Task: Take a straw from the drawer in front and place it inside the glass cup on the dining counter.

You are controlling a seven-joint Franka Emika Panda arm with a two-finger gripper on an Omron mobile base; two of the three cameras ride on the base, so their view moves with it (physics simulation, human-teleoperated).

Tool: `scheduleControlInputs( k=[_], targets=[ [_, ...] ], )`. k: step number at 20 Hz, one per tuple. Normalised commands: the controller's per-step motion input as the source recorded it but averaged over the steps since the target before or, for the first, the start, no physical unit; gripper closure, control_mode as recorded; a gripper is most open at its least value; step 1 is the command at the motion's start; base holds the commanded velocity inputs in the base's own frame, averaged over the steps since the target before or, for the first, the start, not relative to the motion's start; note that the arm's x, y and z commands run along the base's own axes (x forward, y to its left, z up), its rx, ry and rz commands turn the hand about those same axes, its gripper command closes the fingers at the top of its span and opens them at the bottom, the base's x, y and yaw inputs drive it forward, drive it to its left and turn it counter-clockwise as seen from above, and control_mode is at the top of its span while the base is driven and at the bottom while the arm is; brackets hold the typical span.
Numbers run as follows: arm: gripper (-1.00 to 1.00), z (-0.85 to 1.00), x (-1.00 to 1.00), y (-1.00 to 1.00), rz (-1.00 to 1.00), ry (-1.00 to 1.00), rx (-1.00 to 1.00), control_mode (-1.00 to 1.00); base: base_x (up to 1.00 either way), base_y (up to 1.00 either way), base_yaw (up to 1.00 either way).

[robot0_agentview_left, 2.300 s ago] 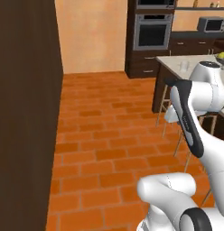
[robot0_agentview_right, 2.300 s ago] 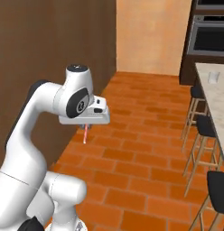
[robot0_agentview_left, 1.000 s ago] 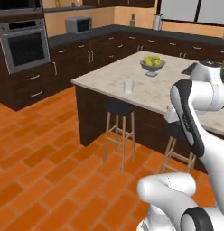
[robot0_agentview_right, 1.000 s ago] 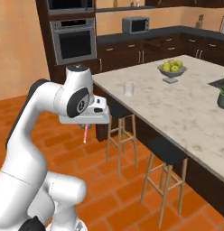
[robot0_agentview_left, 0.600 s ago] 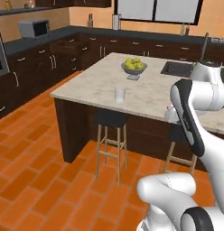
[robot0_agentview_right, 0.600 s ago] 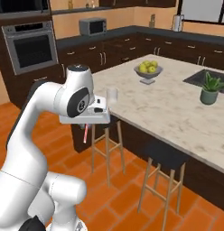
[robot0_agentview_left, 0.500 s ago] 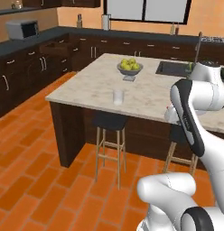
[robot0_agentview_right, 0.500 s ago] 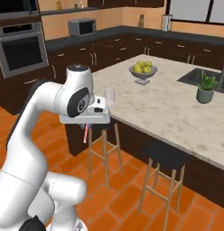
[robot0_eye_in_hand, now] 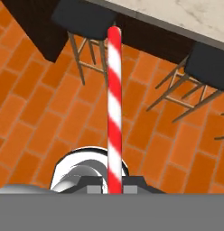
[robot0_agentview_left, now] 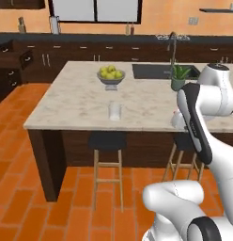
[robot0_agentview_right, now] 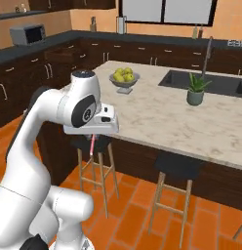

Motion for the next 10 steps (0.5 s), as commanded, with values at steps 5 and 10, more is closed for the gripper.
scheduleControlInputs(
  k=[5,10],
  targets=[
    [1.0,0.0,0.0,0.0,0.0,0.0,0.0,1.0,0.85,0.43,-0.43],
    [1.0,0.0,0.0,0.0,0.0,0.0,0.0,1.0,0.85,0.7,-0.36]
  ],
)
